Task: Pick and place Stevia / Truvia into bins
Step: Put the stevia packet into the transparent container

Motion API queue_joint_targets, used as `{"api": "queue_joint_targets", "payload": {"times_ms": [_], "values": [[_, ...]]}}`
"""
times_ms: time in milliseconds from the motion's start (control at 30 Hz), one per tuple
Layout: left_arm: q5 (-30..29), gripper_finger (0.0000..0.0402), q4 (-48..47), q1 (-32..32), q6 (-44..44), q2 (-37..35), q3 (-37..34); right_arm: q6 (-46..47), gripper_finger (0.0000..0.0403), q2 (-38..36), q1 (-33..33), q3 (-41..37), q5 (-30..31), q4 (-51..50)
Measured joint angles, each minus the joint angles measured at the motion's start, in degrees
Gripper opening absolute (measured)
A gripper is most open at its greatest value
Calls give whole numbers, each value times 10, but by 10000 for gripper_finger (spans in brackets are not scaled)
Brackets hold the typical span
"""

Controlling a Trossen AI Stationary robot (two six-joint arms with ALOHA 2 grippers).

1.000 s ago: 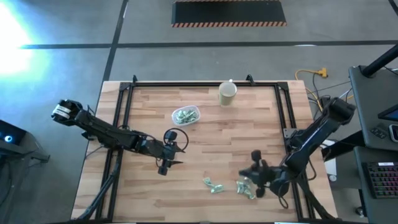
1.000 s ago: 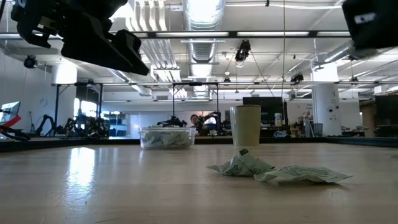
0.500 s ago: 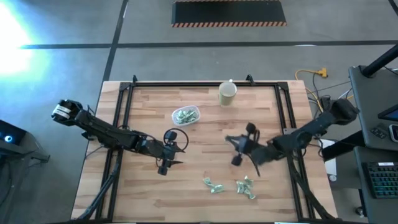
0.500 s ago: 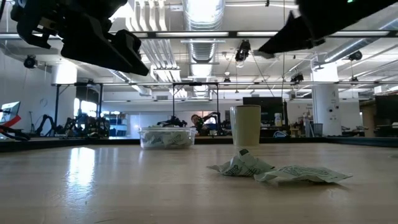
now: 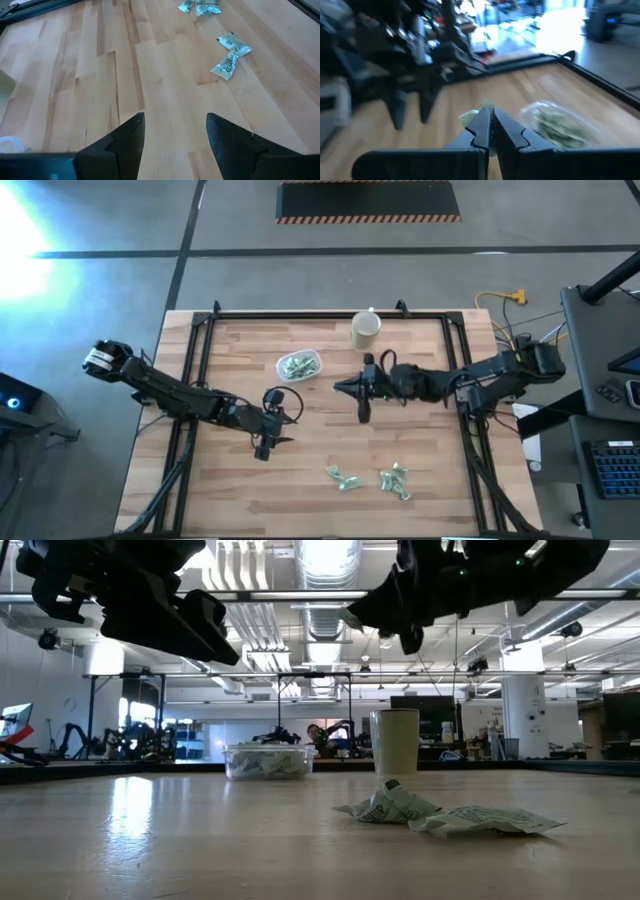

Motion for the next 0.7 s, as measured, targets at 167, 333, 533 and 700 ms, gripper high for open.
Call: {"api": "queue_joint_targets", "payload": {"times_ms": [167, 333, 533, 700], "values": [[0, 195, 0, 0, 0, 0, 0, 8, 9, 27, -37, 1, -45, 64], [0, 195, 0, 0, 0, 0, 0, -15, 9, 77, -59, 28, -31, 67], [0, 195, -2, 0, 10, 0, 0, -76, 9, 188, -67, 106, -16, 66], [0, 195, -8, 0, 12, 0, 0, -123, 9, 261, -73, 197, -16, 34]]}}
